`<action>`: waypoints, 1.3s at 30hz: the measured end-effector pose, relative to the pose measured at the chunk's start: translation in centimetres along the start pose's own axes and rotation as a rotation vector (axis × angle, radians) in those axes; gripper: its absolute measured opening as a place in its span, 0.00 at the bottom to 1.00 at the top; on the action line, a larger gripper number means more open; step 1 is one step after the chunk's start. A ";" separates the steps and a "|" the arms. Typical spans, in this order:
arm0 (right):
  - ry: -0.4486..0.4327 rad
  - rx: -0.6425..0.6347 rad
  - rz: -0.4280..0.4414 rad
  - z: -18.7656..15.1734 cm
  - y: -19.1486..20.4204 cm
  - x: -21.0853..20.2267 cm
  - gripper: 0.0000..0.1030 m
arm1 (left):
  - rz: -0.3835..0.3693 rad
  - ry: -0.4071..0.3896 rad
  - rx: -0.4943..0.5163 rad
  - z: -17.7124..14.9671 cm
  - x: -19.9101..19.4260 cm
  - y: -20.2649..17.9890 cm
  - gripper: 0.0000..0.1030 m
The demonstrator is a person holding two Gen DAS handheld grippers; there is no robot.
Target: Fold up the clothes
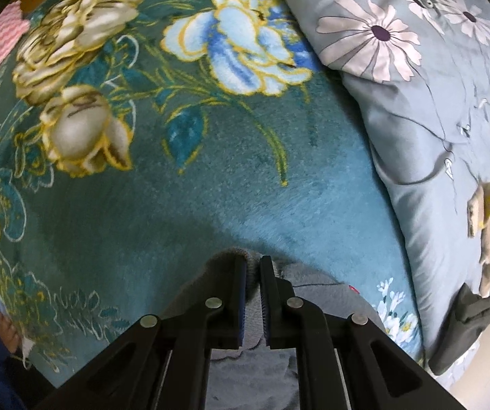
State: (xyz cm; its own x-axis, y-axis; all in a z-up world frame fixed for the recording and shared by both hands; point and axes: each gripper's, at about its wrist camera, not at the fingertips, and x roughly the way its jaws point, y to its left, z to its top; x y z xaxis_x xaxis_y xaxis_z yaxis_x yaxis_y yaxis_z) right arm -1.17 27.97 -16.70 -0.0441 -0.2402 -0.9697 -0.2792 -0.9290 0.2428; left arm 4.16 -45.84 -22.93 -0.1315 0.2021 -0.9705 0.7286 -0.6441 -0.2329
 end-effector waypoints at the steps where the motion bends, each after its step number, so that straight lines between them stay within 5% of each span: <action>1: 0.007 0.019 -0.012 0.7 -0.2 0.6 0.47 | 0.007 0.000 0.003 -0.1 -0.1 -0.1 0.10; 11: 0.020 0.308 0.057 2.1 -4.1 4.0 0.47 | 0.050 -0.006 0.012 -0.6 -0.4 -1.4 0.10; 12: 0.016 0.285 0.060 2.3 -3.6 3.8 0.37 | 0.052 -0.007 0.017 -0.5 -0.4 -1.6 0.10; 13: 0.012 0.262 0.063 2.5 -3.0 3.6 0.17 | 0.056 -0.011 0.024 -0.6 -0.4 -1.8 0.10; 16: -0.010 0.145 0.053 3.4 -0.7 2.5 0.08 | 0.042 -0.043 0.046 -0.6 -1.1 -2.4 0.07; 24: -0.218 -0.020 0.179 6.0 2.6 -5.1 0.07 | -0.013 -0.078 0.089 -0.3 -1.5 -3.4 0.07; 29: -0.098 0.060 0.083 6.5 0.9 0.8 0.08 | 0.023 -0.034 0.038 -0.2 1.1 -3.8 0.07; 34: -0.077 0.079 0.032 5.7 0.8 3.0 0.10 | 0.033 0.000 0.070 0.3 1.1 -4.4 0.09; 39: -0.086 0.091 0.031 5.5 0.6 2.0 0.21 | 0.013 0.020 0.067 -0.2 0.0 -3.9 0.28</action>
State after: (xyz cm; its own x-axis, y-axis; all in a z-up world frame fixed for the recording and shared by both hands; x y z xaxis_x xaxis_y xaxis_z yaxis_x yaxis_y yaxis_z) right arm -6.69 28.51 -18.62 -0.1351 -0.2399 -0.9614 -0.3617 -0.8914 0.2732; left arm 1.46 -43.18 -21.98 -0.1086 0.2072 -0.9723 0.6833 -0.6948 -0.2244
